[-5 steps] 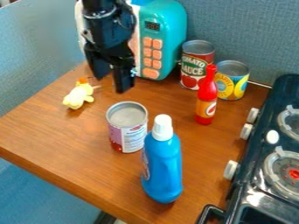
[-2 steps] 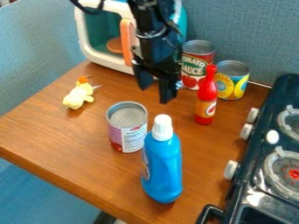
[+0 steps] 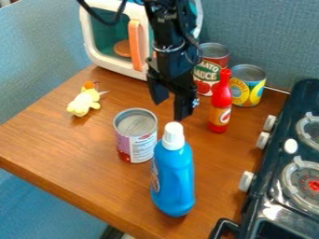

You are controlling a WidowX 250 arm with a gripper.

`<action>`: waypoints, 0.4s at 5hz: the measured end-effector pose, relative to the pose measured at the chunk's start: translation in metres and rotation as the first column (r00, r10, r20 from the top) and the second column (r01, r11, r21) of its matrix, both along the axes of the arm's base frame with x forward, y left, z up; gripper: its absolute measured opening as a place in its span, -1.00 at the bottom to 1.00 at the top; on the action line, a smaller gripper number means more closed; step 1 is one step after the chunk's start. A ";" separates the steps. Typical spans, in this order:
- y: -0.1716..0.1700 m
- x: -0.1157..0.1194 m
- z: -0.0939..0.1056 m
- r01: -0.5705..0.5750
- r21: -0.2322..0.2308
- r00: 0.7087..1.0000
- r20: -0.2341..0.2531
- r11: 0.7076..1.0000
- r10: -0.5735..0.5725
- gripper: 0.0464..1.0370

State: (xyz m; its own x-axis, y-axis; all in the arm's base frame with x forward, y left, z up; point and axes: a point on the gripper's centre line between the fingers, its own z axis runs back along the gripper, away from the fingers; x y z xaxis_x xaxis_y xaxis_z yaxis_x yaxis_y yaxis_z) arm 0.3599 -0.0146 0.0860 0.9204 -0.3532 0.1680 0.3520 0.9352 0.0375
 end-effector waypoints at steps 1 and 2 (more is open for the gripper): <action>0.005 -0.007 -0.012 -0.019 0.018 0.999 -0.030 1.000 0.019 0.93; 0.008 -0.006 -0.015 -0.047 0.023 0.999 -0.002 0.999 0.047 0.93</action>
State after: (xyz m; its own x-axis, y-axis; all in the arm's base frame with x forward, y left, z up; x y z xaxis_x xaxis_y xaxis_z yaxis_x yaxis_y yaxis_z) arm 0.3541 -0.0066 0.0708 0.9365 -0.3131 0.1579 0.3077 0.9497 0.0582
